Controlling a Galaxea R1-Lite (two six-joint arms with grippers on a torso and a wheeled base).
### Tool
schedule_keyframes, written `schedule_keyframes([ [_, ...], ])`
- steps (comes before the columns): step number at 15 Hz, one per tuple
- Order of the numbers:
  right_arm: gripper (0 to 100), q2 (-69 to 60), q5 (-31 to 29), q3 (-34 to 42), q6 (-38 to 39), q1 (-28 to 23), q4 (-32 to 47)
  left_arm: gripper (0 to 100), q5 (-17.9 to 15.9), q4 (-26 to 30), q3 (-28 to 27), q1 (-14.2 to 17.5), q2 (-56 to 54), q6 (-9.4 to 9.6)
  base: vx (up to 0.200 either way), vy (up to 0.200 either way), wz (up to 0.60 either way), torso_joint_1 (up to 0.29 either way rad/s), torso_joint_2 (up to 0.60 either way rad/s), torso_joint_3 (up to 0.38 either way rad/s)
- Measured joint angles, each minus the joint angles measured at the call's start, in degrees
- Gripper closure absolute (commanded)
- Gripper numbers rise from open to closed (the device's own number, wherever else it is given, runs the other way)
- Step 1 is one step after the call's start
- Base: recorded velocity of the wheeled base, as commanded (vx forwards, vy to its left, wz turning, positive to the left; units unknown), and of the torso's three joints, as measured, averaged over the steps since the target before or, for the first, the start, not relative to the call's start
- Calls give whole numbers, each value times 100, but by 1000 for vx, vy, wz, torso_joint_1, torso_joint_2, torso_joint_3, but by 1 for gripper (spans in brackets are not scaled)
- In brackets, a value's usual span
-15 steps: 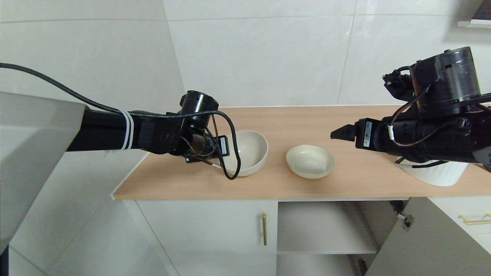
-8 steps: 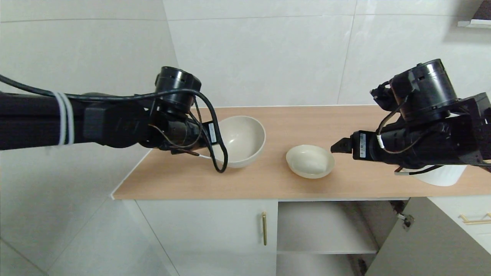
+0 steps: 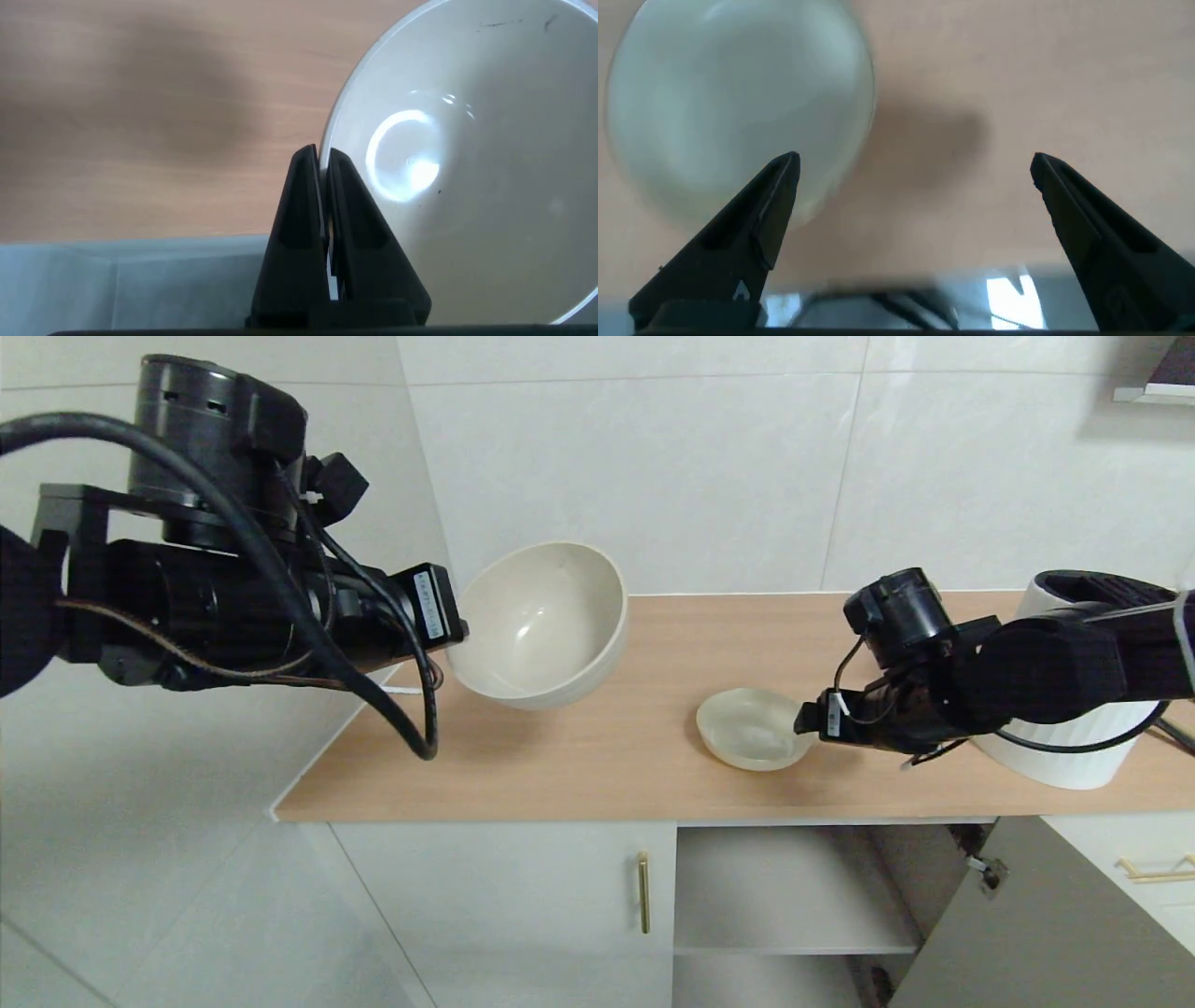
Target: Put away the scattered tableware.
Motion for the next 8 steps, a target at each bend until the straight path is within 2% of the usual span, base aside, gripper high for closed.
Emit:
schedule_keyframes([
  [3, 0, 361, 12, -26, 187, -55, -402, 100, -4, -5, 9, 0, -108, 0, 0, 0, 0, 0, 0, 0],
  [4, 100, 444, 28, -33, 217, -66, -422, 100, -4, -9, 9, 0, -129, 0, 0, 0, 0, 0, 0, 0],
  [8, 100, 684, 55, -133, 255, -77, -514, 100, -6, -9, 13, -7, -155, -2, 0, 0, 0, 0, 0, 0],
])
